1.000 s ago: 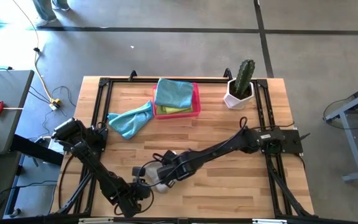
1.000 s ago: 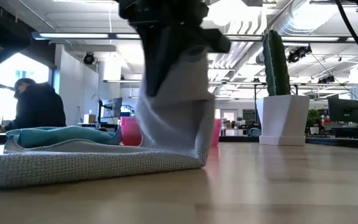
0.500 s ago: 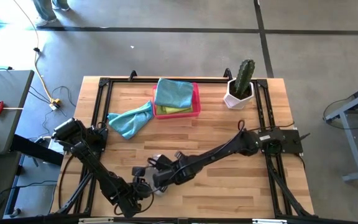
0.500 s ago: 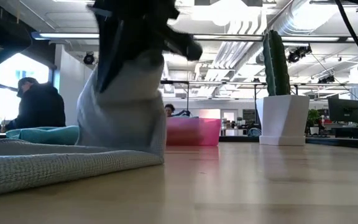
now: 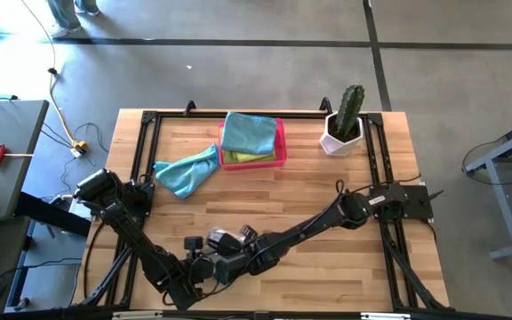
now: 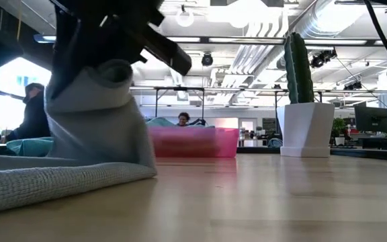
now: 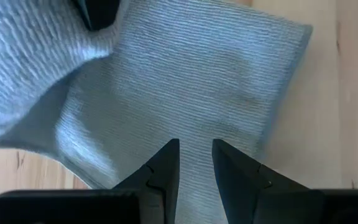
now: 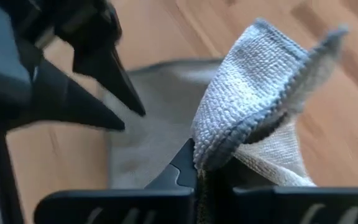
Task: Fold microfiber towels
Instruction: Fold the gray microfiber cloth
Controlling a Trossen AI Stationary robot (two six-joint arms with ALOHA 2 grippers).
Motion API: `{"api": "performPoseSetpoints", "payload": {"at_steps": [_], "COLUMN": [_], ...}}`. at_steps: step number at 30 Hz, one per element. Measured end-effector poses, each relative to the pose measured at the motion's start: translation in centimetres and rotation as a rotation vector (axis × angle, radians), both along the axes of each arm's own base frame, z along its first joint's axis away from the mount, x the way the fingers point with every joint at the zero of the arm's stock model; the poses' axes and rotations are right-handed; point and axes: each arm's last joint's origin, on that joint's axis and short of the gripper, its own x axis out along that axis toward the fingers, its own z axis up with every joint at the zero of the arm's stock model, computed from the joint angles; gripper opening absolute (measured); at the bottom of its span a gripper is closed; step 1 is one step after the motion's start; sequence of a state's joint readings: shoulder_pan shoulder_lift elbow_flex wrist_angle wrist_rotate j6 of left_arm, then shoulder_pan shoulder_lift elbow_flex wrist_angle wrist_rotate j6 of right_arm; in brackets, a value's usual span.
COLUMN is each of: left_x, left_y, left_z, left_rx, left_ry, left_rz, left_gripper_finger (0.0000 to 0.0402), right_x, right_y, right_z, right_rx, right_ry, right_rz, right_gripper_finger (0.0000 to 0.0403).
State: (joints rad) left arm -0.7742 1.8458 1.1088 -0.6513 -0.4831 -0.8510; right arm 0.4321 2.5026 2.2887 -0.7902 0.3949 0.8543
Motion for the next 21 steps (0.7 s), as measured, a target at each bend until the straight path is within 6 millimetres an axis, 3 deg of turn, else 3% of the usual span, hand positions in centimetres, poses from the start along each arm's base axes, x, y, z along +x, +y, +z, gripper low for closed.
{"api": "performPoseSetpoints", "payload": {"at_steps": [7,13,18,21], "left_x": [-0.2,-0.6,-0.8,-1.0], "left_y": [-0.2,-0.6,-0.4,-0.2], "left_z": [0.0,0.0,0.0,-0.2], "left_rx": [-0.011,-0.013,-0.001,0.015], "left_ry": [-0.005,-0.014,-0.006,0.015], "left_rz": [0.018,0.014,0.044,0.063], "left_gripper_finger": [0.0087,0.0087,0.0087,0.0087], "right_x": [0.4,0.5,1.0,0.4], "right_y": [0.2,1.1,2.7,2.9], "right_z": [-0.3,-0.5,0.4,1.0], "right_rx": [-0.006,0.127,0.182,0.137], "right_ry": [-0.029,-0.018,-0.126,-0.094], "right_rz": [0.009,0.107,0.275,0.354], "right_gripper_finger": [0.0059,0.0107,0.0123,0.0123]}}
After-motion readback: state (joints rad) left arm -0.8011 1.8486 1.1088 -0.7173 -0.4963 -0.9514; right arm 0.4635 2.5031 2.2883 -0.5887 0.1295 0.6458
